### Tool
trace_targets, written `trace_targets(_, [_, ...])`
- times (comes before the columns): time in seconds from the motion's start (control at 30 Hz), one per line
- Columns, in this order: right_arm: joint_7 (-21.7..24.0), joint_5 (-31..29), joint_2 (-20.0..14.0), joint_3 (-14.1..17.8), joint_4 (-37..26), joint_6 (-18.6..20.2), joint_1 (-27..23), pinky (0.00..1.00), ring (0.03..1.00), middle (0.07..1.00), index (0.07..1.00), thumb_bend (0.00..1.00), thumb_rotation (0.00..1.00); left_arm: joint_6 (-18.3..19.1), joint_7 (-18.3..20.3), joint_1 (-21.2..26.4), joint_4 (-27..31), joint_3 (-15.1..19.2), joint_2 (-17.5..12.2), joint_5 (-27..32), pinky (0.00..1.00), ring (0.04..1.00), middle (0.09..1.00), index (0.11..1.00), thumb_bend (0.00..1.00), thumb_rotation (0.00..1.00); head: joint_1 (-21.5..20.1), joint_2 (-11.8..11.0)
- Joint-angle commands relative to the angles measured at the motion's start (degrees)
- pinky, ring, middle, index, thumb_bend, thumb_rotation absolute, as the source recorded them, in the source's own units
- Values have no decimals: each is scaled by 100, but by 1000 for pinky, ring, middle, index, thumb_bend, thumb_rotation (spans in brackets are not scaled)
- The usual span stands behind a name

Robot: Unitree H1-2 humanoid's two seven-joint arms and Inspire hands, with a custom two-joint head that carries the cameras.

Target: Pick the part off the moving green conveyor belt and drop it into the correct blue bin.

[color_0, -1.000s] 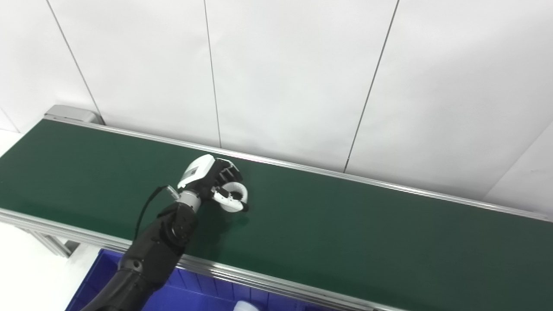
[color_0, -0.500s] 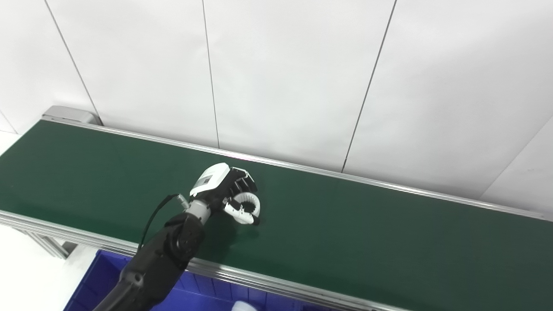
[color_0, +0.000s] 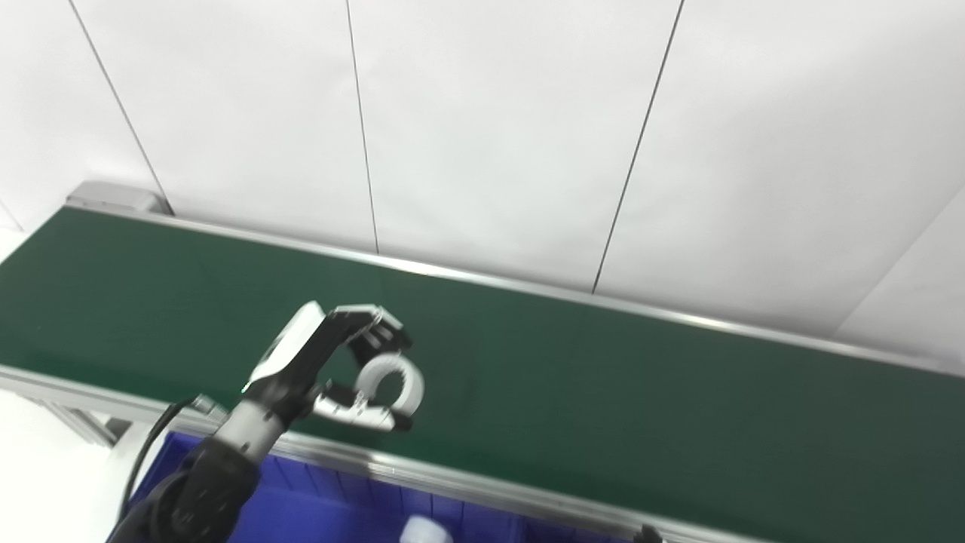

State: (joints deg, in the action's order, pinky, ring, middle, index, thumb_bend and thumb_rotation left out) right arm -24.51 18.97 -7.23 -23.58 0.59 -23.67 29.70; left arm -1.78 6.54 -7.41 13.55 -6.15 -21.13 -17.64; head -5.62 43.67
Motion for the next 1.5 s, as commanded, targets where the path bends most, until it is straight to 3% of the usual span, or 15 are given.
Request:
trace_targets(0.0, [141,33,76,73,-274,-274,110,850,845,899,934,826,532,-396,-33,-76,188,101,-123,75,415,404,491,552,494,0,-23,65])
trace_targets(0.27, [683,17,185,359,-821,64,275,823,860,892,927,823,508,-1098,54,-623,-475,-69,-214,-243,461,419,484,546,497,0,-400,786])
trace_targets(0.47, [897,58,375,552,-1009,107,281,793,836,869,901,829,481,-1406,91,-548,-1093,-377,-140,-476,454,416,490,543,497,0,-756,1040])
trace_targets(0.67, [1128,-44,526,654,-1159,158,327,802,836,869,898,831,449,-988,366,-396,-1250,-756,5,-854,351,416,502,509,499,0,-1007,1140])
trace_targets(0.83, [1230,-19,606,718,-1208,182,386,804,836,870,901,828,439,-455,705,-282,-1119,-1035,-41,-1276,393,391,479,561,492,0,-983,1122])
trace_targets(0.9, [1281,-35,638,740,-1227,205,411,814,843,872,904,831,437,-310,772,-236,-1092,-1121,-67,-1465,521,584,647,510,504,61,-979,1119])
trace_targets(0.93, [1298,-13,646,749,-1236,213,419,814,843,872,904,831,437,-246,806,-203,-1087,-1204,-106,-1667,531,598,660,506,504,66,-973,1111])
trace_targets(0.97, [1298,33,659,761,-1237,201,424,807,846,872,904,826,439,-192,793,-173,-1093,-1295,-140,-1930,769,821,818,744,565,293,-976,1097])
trace_targets(1.03, [1304,94,675,776,-1247,202,439,803,846,872,903,826,442,-160,743,-176,-1051,-1334,-135,-2108,877,901,882,815,585,414,-1008,1083])
trace_targets(1.07, [1307,112,681,781,-1248,199,446,796,846,873,904,825,447,-188,698,-196,-1033,-1302,-111,-2062,948,967,956,897,608,589,-1015,1081])
trace_targets(1.1, [1310,120,685,783,-1249,199,450,795,846,873,904,825,448,-210,672,-210,-1020,-1276,-94,-2010,960,979,970,911,612,620,-1015,1081])
trace_targets(1.23, [1328,115,705,791,-1242,200,480,811,856,882,905,826,442,-593,1102,-365,-1055,-830,107,90,940,990,999,969,622,860,-1109,1037])
trace_targets(1.3, [1335,108,711,792,-1231,199,492,816,858,883,906,828,445,-871,1246,-400,-1116,-803,97,599,950,988,997,969,665,930,-1131,1003])
trace_targets(1.4, [1316,215,717,806,-1226,228,525,814,859,882,908,834,464,-1925,1474,-401,-1533,-800,203,1525,938,961,968,951,694,984,-1155,890])
trace_targets(1.47, [1304,237,712,814,-1183,183,537,814,856,878,908,831,457,-2375,1618,-399,-1747,-804,281,1953,911,936,948,936,667,976,-1159,834])
